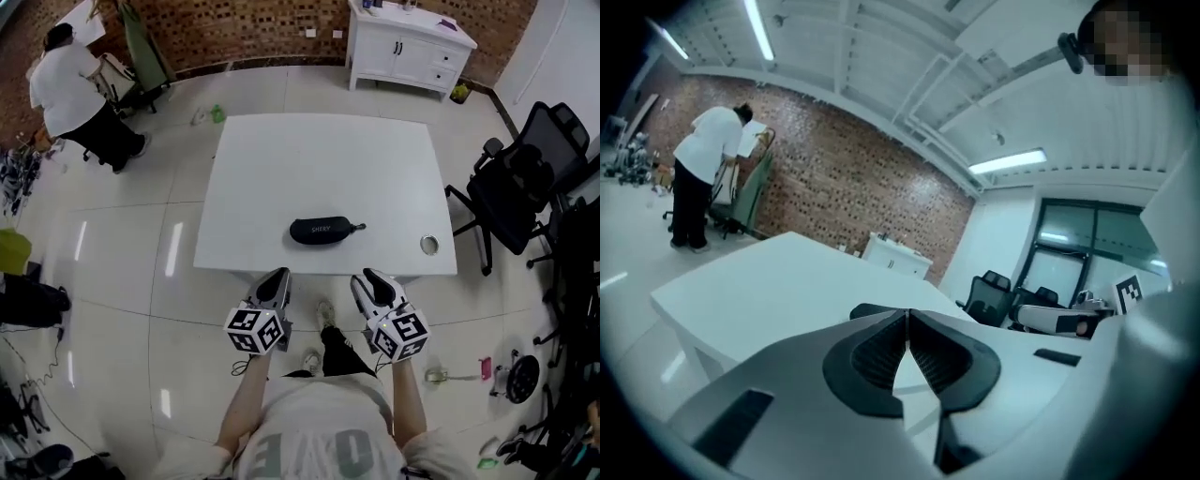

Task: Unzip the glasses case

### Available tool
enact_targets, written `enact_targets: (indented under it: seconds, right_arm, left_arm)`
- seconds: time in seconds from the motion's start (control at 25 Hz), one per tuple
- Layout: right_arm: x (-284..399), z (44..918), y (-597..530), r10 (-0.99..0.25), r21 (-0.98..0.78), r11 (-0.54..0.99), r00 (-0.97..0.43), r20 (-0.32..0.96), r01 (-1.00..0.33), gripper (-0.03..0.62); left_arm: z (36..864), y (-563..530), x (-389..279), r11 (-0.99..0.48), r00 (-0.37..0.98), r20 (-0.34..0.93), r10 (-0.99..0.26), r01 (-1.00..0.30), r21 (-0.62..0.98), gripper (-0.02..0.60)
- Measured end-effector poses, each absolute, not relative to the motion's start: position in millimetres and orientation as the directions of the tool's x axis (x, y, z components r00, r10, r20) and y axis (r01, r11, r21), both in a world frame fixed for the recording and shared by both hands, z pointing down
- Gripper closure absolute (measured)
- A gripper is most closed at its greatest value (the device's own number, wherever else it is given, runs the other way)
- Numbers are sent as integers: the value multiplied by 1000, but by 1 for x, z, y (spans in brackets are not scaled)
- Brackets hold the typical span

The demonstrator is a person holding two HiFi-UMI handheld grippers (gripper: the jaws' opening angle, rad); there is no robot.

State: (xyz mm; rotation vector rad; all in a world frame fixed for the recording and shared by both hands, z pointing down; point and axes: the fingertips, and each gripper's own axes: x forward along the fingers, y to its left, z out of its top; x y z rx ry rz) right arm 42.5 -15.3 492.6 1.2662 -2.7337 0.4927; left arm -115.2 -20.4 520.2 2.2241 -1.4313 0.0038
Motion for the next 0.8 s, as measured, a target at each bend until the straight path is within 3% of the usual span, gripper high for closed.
enact_targets:
  seconds: [0.2,0.52,0.8]
  right_arm:
    - [28,546,-113,-591,-239,696,-729,347,-678,371]
    - [28,588,-186,-384,-278,781,-781,493,-559,368]
    - [15,603,-187,-241,-248,854,-770,591,-458,368]
  left_arm:
    - [576,-101,-103,-267,442,414,-796,-869,416,577]
    - [591,-144,-97,-189,397,513,-761,-893,409,577]
    - [614,-137,-106,-168,434,622,-652,-882,440,577]
